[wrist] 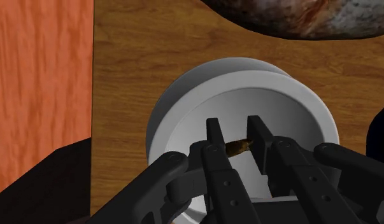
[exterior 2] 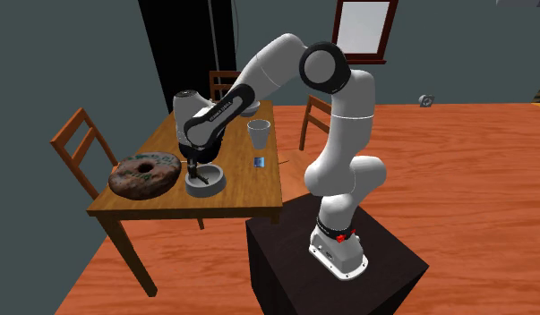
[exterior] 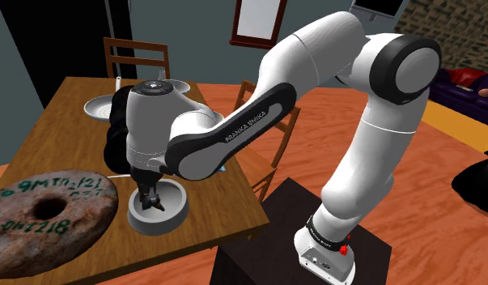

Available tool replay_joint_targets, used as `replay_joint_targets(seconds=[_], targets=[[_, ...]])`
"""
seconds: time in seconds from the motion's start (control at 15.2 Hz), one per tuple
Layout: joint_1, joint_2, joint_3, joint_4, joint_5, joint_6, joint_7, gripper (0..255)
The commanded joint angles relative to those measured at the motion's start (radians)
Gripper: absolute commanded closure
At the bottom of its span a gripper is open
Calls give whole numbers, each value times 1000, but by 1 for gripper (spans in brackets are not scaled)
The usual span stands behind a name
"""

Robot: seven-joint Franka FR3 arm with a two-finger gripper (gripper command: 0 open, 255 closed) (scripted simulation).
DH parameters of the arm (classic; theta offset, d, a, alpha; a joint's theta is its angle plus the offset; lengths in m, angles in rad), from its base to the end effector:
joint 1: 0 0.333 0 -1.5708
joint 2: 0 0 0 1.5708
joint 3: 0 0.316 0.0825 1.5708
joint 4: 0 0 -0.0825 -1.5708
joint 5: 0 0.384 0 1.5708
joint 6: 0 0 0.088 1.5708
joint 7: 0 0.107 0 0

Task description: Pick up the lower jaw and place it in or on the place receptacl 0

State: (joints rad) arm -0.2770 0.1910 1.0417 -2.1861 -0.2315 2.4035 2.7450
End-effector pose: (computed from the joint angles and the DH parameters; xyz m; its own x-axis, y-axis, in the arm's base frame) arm 0.4090 0.3790 0.3548 -0.2578 -0.9591 -0.1166 -0.9620 0.2660 -0.0615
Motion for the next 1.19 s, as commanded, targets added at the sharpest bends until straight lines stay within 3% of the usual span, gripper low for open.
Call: replay_joint_targets(seconds=[0.0,0.53,0.59,0.92,1.12], targets=[[18,35,-27,-17,-45,21,28,255],[18,35,-27,-17,-45,21,28,255],[18,36,-27,-17,-45,21,28,0],[18,35,-27,-17,-45,21,28,0],[-67,-86,55,-3,114,-53,-82,0]])
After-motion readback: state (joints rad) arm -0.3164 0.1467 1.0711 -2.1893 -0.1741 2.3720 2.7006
